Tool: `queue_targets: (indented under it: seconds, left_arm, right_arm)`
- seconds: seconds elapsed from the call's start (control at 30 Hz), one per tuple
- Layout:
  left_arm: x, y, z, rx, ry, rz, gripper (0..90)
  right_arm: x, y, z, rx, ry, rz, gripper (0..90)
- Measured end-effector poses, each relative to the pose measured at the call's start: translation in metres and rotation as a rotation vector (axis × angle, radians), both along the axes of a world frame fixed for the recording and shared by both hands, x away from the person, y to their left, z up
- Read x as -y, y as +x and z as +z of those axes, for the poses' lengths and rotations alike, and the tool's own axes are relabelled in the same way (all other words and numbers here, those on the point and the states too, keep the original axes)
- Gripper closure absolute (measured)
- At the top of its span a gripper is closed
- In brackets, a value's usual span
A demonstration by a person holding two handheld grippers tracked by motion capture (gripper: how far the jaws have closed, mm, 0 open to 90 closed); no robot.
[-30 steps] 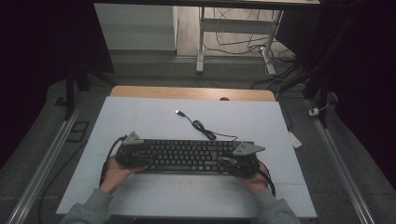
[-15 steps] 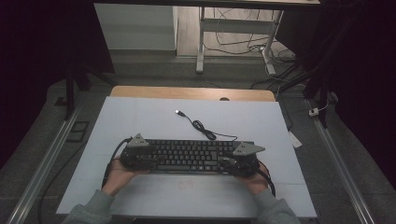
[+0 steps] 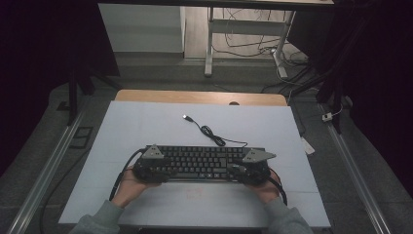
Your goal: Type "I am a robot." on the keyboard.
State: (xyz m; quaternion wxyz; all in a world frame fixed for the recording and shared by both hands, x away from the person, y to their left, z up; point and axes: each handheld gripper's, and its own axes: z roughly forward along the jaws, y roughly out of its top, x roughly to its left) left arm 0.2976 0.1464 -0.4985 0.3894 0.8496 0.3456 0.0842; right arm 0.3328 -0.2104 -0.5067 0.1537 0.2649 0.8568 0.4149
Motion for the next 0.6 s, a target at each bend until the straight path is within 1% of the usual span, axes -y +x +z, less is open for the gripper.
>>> queue_targets:
  seconds: [0.13,0.27,0.47,0.53,0.6]
  left_arm:
    - [0.005,-0.001,-0.004,-0.006,0.014,-0.026,53.7]
    - [0.009,-0.001,-0.007,-0.008,0.033,-0.050,63.1]
    - [0.012,-0.001,-0.011,-0.006,0.062,-0.065,82.7]
    - [0.013,-0.001,-0.012,-0.009,0.067,-0.064,87.2]
    - [0.013,0.000,-0.014,-0.011,0.077,-0.068,88.6]
  right_arm:
    - [0.000,0.000,-0.001,-0.001,-0.003,0.001,53.3]
    - [0.000,0.000,-0.001,-0.001,-0.004,0.002,53.3]
    - [0.000,0.000,-0.001,0.000,-0.006,0.003,53.3]
    - [-0.001,0.000,-0.001,0.000,-0.007,0.003,53.2]
    - [-0.001,0.000,-0.001,-0.002,-0.008,0.004,53.2]
